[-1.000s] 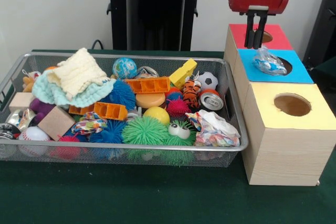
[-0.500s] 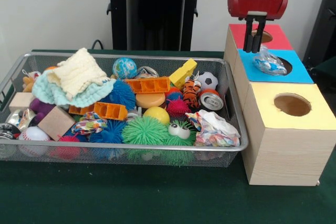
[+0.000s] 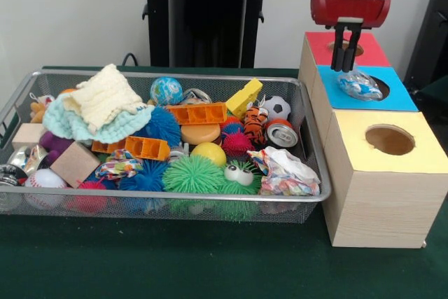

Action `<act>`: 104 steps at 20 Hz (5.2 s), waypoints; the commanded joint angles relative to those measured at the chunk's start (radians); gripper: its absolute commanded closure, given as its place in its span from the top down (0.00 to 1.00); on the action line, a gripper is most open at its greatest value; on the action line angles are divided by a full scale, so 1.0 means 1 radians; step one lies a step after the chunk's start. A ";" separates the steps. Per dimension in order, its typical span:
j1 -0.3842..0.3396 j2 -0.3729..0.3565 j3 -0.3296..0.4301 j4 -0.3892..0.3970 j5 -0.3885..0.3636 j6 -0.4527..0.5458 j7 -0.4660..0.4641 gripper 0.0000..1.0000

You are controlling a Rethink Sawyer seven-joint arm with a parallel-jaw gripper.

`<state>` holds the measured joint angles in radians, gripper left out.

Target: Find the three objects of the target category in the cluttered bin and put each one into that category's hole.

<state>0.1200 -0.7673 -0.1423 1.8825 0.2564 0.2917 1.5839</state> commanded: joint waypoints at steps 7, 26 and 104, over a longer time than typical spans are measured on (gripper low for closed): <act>0.002 0.031 0.040 -0.040 0.016 -0.038 0.210 0.00; -0.042 0.053 0.084 -0.017 0.010 -0.095 0.195 0.00; -0.046 0.017 0.100 0.077 0.005 -0.106 0.204 0.00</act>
<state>0.0980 -0.7851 -0.1254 1.8958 0.2562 0.2100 1.5839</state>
